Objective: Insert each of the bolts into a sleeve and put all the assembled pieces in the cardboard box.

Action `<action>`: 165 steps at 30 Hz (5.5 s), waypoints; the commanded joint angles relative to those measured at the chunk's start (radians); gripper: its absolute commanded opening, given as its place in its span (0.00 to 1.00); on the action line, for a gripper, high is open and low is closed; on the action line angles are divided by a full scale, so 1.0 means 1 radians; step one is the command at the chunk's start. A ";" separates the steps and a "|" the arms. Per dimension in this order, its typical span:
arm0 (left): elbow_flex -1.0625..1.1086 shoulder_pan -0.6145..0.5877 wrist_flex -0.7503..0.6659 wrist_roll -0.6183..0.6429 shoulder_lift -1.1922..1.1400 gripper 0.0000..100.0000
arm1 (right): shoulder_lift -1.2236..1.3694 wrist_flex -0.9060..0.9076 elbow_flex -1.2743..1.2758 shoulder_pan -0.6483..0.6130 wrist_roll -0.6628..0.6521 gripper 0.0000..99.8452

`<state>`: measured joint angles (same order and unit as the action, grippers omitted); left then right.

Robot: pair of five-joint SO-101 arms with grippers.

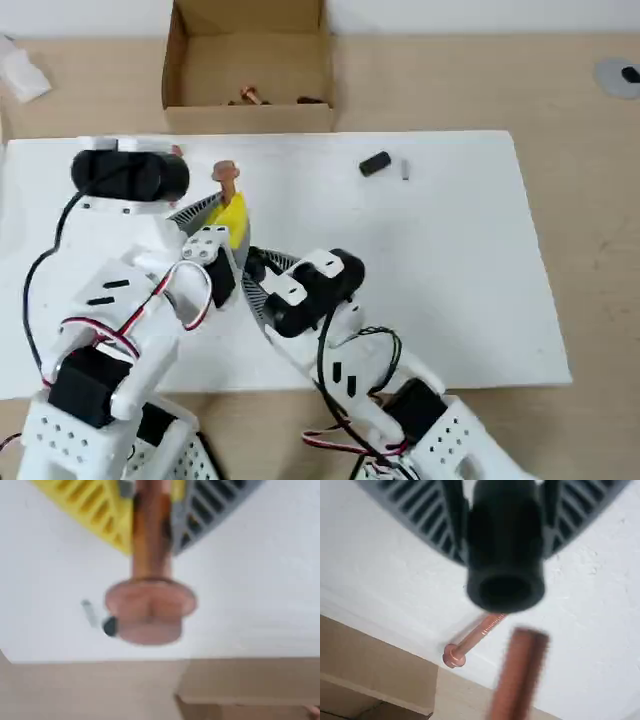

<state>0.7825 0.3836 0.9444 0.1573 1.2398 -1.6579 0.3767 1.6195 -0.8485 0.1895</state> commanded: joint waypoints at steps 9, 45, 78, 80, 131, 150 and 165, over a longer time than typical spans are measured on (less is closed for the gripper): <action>0.012 0.054 -0.005 -0.003 0.008 0.00 | -0.012 -0.021 -0.082 -0.010 0.012 0.01; 0.100 -0.028 -0.051 -0.055 0.015 0.00 | -0.010 -0.020 -0.082 -0.002 0.012 0.01; -0.043 0.060 0.193 -0.130 0.016 0.00 | -0.010 0.051 -0.125 0.068 0.068 0.01; -0.041 0.058 0.172 -0.130 0.016 0.00 | -0.010 0.051 -0.124 0.067 0.066 0.01; -0.041 0.064 0.069 -0.115 0.015 0.00 | -0.012 0.092 -0.087 0.010 0.063 0.01; -0.213 0.064 0.152 -0.149 0.007 0.00 | -0.012 0.092 -0.082 0.010 0.063 0.01; -0.290 0.072 0.305 -0.163 0.005 0.00 | -0.012 0.092 -0.082 0.010 0.063 0.01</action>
<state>0.5570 0.4373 1.2497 0.0008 1.2459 -1.6563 0.4764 1.5689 -0.8316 0.2509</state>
